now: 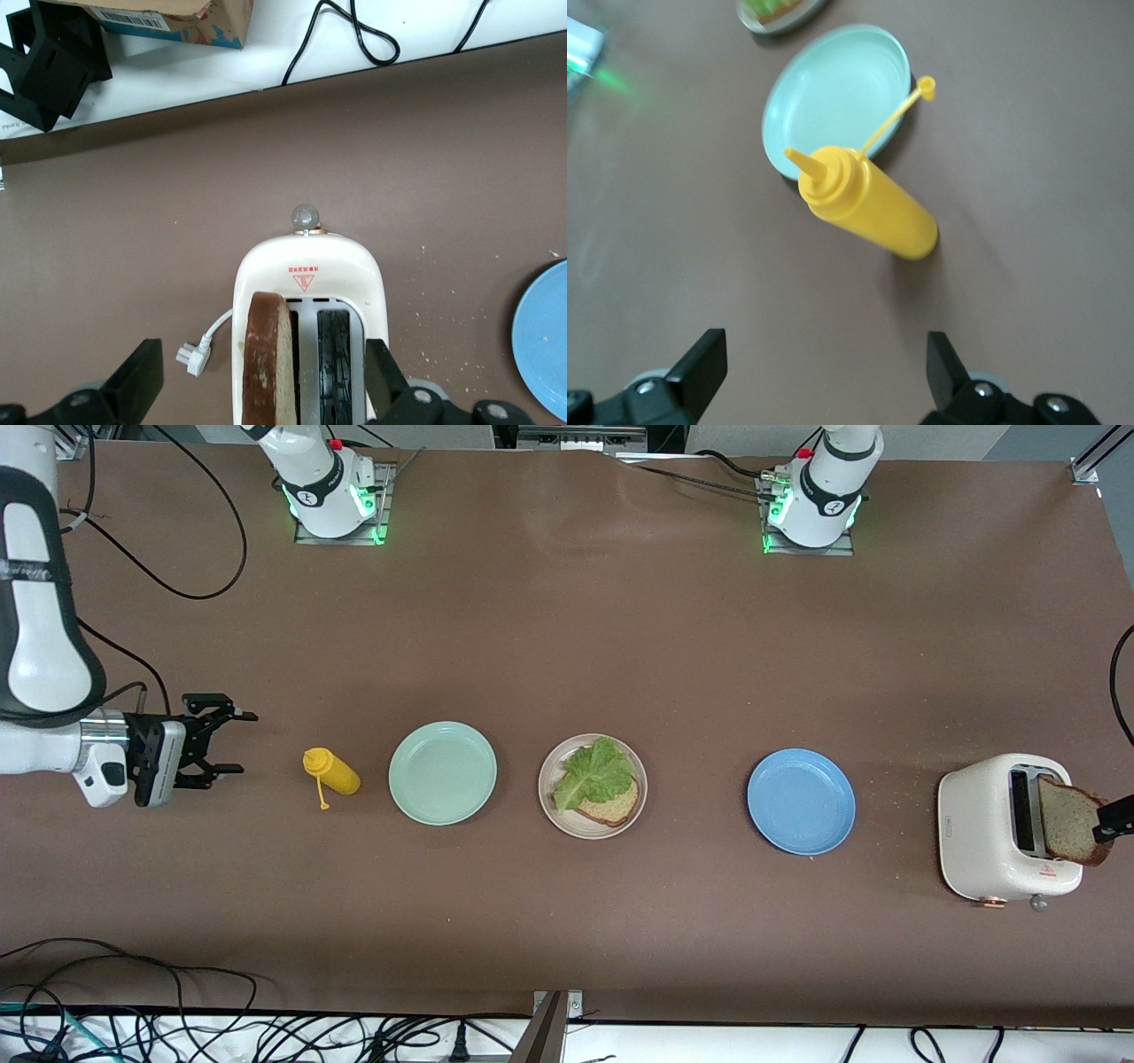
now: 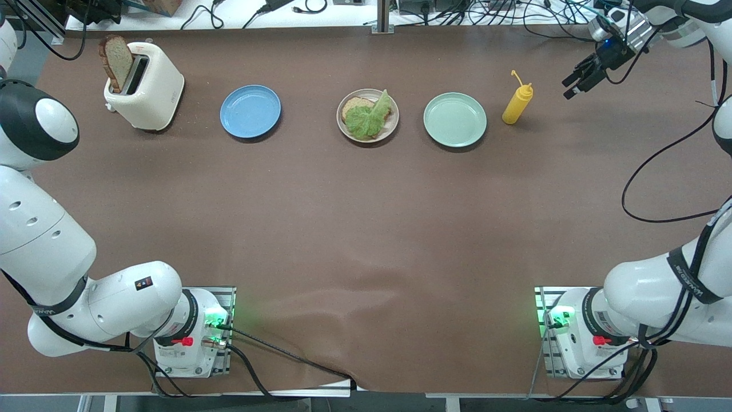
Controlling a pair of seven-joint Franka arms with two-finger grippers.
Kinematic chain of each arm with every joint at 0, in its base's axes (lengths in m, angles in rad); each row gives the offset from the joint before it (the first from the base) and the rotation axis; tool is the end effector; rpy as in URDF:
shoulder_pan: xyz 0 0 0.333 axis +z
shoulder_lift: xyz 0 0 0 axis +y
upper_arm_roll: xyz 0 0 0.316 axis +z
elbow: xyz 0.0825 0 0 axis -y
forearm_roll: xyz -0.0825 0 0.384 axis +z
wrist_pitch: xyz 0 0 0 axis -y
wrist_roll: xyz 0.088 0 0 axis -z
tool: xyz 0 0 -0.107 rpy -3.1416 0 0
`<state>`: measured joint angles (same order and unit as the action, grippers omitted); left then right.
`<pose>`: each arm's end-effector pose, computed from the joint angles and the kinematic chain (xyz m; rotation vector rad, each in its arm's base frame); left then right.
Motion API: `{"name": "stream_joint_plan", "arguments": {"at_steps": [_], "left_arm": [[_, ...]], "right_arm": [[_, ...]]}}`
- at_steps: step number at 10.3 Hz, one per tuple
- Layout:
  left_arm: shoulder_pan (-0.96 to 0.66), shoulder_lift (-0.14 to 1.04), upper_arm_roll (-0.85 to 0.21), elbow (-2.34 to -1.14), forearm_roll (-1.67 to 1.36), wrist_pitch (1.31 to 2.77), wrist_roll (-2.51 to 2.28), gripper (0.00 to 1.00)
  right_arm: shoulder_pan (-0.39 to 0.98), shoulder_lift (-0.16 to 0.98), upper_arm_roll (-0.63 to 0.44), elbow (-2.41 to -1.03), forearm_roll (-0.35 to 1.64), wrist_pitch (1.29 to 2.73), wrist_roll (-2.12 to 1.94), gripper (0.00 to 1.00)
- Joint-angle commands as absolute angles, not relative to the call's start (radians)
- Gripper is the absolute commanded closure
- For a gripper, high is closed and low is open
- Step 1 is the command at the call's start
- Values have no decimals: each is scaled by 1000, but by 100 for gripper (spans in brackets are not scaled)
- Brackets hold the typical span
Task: Make sandwich on beige plate with both arms
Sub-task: 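Grasp the yellow squeeze bottle with the right gripper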
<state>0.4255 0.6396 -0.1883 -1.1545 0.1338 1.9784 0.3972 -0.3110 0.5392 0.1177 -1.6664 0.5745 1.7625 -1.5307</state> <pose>0.7189 0.2243 0.4489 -3.0415 0.2342 -0.2728 0.6301 -0.0820 0.2825 -2.0696 -1.2563 -0.2150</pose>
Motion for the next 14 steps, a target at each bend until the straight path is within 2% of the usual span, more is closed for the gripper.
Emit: {"name": "stream_joint_plan", "arguments": {"at_steps": [1,4,10,12,13,14], "left_arm": [[422,676,-186,-1118,114,1982,425,0],[422,690,-186,-1137,121,1980,422,0],[452,703,-184,-1158,123,1980,426,5],[454,712,-184,-1160,123,1980,425,10],[456,712,-184,-1170,121,1980,425,24],[456,712,-184,-1172,121,1980,422,45]], "right_arm": [[-336,613,135,-1674,763,1781,-1726,0],[-341,757,137,-1657,1056,1776,-2030,0],[-336,840,147,-1658,1118,1750,-2218,0],[-336,859,170,-1654,1132,1753,-2229,3],[-334,859,172,-1654,1146,1753,-2243,20],[-334,858,175,-1654,1147,1753,-2241,67]]}}
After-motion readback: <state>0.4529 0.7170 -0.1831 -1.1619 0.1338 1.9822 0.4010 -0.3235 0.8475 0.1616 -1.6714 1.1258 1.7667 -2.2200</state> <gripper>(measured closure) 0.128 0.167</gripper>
